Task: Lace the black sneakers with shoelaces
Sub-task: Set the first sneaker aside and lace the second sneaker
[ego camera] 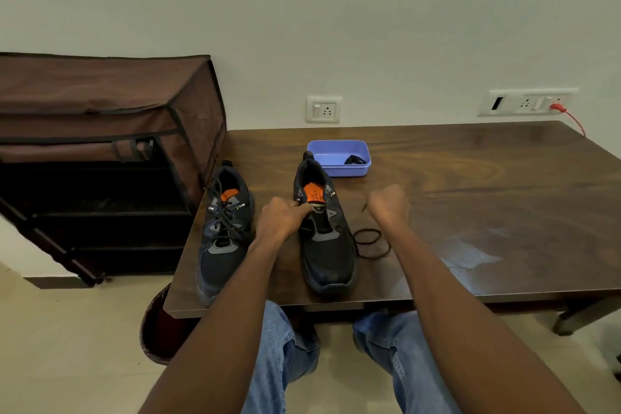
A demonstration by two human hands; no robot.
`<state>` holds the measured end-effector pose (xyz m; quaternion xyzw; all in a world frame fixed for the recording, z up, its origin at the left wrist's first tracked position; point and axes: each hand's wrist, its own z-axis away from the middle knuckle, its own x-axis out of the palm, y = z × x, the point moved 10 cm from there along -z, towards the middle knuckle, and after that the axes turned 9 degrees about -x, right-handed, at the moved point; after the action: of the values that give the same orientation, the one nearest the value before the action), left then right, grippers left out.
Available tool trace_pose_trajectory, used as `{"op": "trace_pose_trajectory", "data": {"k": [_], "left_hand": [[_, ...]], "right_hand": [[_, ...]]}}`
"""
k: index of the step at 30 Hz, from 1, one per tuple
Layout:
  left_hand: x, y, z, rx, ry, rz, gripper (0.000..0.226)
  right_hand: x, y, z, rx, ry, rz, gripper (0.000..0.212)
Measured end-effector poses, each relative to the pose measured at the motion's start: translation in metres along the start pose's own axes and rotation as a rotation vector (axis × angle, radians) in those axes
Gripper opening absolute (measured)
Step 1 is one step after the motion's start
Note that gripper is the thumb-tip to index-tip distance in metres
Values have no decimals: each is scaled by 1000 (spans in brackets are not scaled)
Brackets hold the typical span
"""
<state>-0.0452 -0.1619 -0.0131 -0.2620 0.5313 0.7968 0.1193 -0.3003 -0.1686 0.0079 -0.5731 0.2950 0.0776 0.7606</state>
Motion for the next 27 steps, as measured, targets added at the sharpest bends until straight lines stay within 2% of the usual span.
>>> {"op": "trace_pose_trajectory", "data": {"k": [1, 2, 4, 6, 7, 10, 13, 14, 18, 22, 27], "left_hand": [[4, 0, 0, 10, -34, -8, 40], [7, 1, 1, 15, -58, -25, 35], [9, 4, 3, 31, -67, -62, 32], [9, 5, 4, 36, -76, -84, 38], [9, 2, 5, 10, -79, -97, 45], [-2, -12, 5, -120, -13, -226, 63], [-15, -8, 6, -102, 129, -357, 67], [-12, -5, 4, -71, 121, -377, 65], [8, -1, 3, -40, -58, -255, 45], [13, -2, 2, -42, -115, -199, 36], [11, 0, 4, -69, -82, -122, 31]], "right_hand": [[-3, -8, -1, -117, 28, 221, 29], [3, -22, 1, -249, 20, 323, 32], [27, -46, 14, -467, -114, 304, 21], [61, -53, 30, -537, -360, 328, 15], [76, -53, 42, -567, -484, 435, 14], [94, -48, 53, -606, -628, 634, 27], [100, -41, 43, -563, -641, 536, 21], [101, -40, 43, -545, -648, 499, 20], [103, -31, 35, -435, -638, 380, 41], [102, -30, 36, -404, -612, 349, 12], [90, -38, 41, -399, -510, 371, 13]]}}
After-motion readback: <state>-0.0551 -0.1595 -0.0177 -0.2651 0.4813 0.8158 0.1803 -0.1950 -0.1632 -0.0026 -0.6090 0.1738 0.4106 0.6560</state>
